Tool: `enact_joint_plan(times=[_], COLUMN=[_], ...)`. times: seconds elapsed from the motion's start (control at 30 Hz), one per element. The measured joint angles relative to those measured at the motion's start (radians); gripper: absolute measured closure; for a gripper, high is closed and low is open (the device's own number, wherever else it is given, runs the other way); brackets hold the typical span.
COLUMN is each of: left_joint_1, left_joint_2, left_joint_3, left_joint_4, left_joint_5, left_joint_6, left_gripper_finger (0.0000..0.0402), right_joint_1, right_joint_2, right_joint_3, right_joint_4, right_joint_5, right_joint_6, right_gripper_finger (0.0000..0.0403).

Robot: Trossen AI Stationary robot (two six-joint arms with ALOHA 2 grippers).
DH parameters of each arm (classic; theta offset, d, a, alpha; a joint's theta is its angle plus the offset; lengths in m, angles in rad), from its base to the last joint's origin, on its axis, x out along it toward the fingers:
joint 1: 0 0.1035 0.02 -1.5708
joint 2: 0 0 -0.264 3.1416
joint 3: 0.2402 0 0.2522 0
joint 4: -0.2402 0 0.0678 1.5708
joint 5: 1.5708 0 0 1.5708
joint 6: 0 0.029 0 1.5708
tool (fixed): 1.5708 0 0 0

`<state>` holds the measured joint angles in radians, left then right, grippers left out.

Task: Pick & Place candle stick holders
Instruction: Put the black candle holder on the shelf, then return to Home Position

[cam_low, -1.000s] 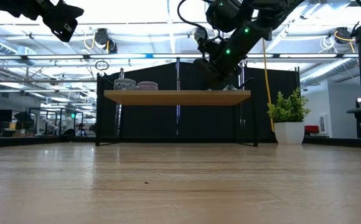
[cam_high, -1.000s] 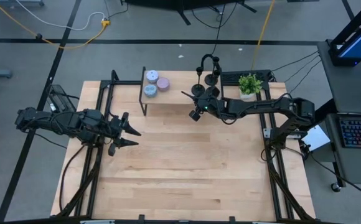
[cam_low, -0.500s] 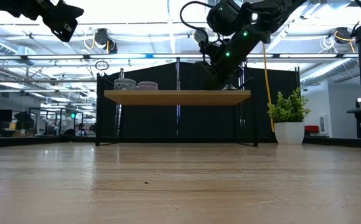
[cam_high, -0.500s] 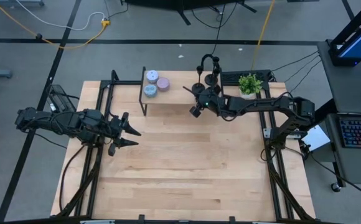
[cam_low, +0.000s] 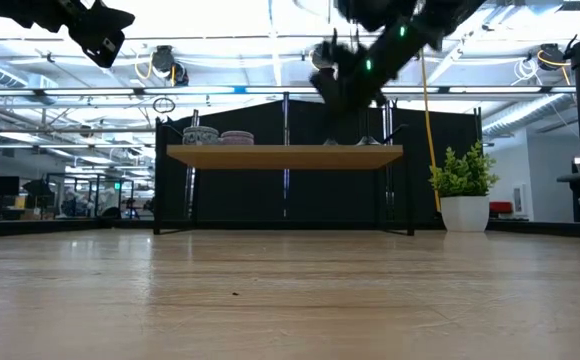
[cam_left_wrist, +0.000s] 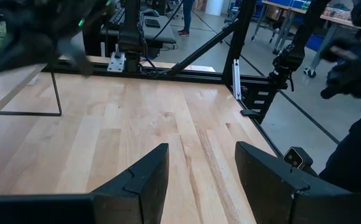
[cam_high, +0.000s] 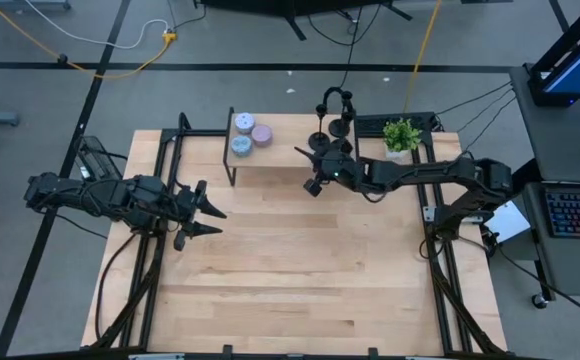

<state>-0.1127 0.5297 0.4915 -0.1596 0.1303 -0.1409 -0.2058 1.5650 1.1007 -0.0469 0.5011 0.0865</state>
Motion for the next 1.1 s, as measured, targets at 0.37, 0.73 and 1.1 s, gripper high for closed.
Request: enact_joint_plan(times=[0.37, 0.73, 1.1], left_joint_1=[0.0, 0.0, 0.0], left_joint_2=[0.0, -0.147, -0.246], left_joint_3=[0.0, 0.0, -0.016], left_joint_4=[0.007, -0.045, -0.096], left_joint_5=[0.092, 0.113, 0.115], left_joint_6=[0.059, 0.108, 0.111], left_gripper_finger=[0.0213, 0.0213, 0.0213], right_joint_1=[0.173, 0.24, 0.307], right_joint_2=[-0.288, -0.675, -1.015], right_joint_3=[0.003, -0.101, -0.502], right_joint_4=[-0.172, -0.412, -0.139], right_joint_5=[0.07, -0.17, -0.216], right_joint_6=[-0.072, 0.048, 0.137], right_gripper_finger=[0.0403, 0.0403, 0.0403])
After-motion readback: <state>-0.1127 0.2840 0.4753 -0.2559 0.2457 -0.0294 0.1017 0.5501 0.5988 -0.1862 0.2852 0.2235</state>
